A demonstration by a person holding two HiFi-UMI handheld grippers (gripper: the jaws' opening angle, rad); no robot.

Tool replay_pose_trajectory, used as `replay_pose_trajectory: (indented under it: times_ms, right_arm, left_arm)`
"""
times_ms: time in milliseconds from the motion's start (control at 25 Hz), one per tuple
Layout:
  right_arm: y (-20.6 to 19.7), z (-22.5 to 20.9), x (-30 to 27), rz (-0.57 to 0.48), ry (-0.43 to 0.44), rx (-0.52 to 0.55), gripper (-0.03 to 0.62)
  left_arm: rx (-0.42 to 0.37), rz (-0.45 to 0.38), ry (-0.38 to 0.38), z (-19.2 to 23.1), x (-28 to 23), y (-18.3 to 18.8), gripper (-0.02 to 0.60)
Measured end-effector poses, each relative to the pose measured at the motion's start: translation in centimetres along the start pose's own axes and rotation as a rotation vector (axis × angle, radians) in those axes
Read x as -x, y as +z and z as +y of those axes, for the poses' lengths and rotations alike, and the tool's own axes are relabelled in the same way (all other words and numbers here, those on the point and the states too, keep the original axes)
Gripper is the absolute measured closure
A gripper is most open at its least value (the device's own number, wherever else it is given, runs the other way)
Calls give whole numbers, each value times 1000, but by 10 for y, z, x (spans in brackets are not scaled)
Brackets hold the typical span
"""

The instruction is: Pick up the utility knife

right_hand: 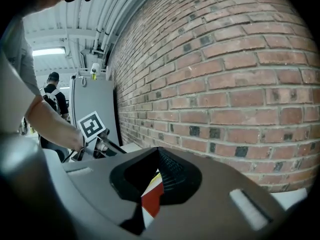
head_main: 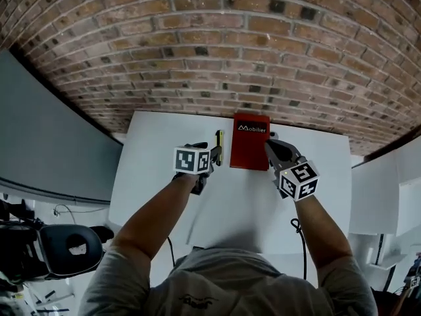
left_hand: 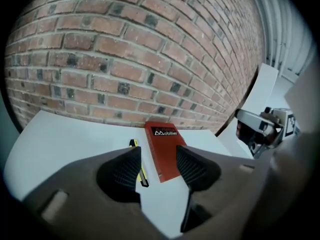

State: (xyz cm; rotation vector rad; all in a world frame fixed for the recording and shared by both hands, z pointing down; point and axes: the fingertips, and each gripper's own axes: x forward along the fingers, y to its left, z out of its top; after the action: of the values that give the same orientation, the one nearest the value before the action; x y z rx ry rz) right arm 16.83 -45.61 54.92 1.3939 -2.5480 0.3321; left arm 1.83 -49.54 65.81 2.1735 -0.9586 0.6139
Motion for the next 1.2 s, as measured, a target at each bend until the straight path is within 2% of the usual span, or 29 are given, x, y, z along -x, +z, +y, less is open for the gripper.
replay_pose_trajectory:
  times_ms: [320, 480, 840, 1000, 1160, 1200]
  right_arm:
    - [-36, -16, -57, 47, 2, -18, 585]
    - [-53, -21, -74, 70, 7, -28, 585]
    - [-78, -27, -86, 95, 2, -49, 585]
    - [-83, -28, -86, 102, 4, -55, 585]
    - [-86, -30, -85, 101, 4, -62, 585]
    - [-86, -31, -84, 99, 1, -63, 585]
  left_arm:
    - [10, 138, 71, 45, -68, -29, 350]
    - [47, 185, 99, 57, -95, -36, 347]
    - [42, 277, 173, 71, -138, -45, 334]
    - [50, 303, 240, 83, -145, -51, 328]
    - [-80, 312, 346, 89, -155, -48, 364]
    - [-103, 322, 356, 86, -158, -47, 394]
